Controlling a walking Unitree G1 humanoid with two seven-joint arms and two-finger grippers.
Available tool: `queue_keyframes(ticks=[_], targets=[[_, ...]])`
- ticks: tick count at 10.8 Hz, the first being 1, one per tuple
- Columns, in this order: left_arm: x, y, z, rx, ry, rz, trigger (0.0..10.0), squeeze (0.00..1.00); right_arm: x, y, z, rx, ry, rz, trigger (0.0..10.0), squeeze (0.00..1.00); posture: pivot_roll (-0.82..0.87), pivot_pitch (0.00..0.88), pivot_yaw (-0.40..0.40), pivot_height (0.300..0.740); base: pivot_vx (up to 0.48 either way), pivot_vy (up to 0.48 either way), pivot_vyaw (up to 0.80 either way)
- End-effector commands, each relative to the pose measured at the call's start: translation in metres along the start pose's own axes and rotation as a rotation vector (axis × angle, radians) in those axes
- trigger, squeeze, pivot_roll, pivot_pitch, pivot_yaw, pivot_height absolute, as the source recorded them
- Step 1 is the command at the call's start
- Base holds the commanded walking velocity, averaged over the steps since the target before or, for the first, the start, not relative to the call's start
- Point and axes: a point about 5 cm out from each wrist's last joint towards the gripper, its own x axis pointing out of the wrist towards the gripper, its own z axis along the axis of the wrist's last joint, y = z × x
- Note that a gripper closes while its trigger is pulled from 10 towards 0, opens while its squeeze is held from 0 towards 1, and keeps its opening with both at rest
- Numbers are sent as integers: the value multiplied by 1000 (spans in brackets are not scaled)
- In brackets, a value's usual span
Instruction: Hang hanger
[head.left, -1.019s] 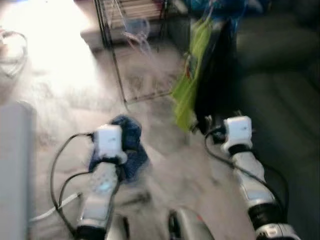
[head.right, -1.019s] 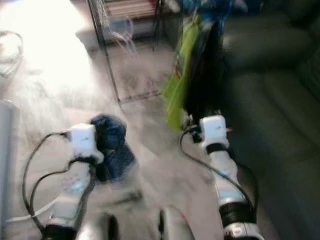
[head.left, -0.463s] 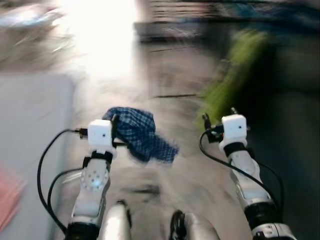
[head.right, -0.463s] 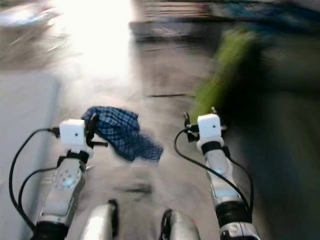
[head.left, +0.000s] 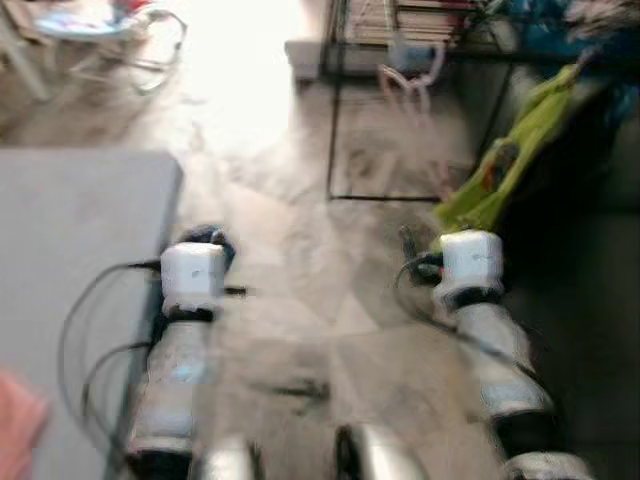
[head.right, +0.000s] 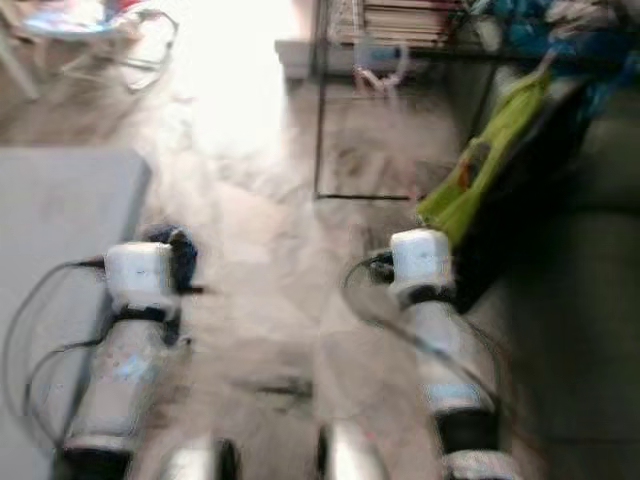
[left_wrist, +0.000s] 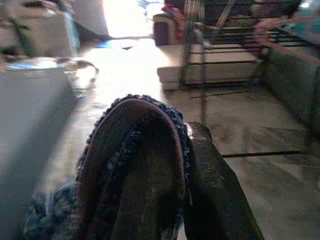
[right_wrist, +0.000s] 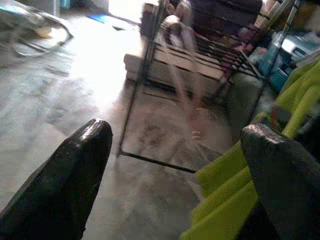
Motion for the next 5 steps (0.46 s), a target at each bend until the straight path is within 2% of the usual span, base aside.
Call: queue_keyframes(ticks=[1, 3, 5], targets=[[-4, 12, -1, 29, 3, 24, 10000, 0, 3, 4, 8, 13, -31, 4, 10000, 0, 27, 204, -46, 740, 454, 0, 0], [-3, 11, -2, 23, 9, 24, 10000, 0, 2, 5, 8, 20, -31, 4, 10000, 0, 27, 203, -45, 740, 454, 0, 0], [0, 8, 0, 19, 5, 19, 10000, 0, 2, 5, 12, -11, -62, 9, 10000, 0, 23, 198, -46, 740, 450, 0, 0]])
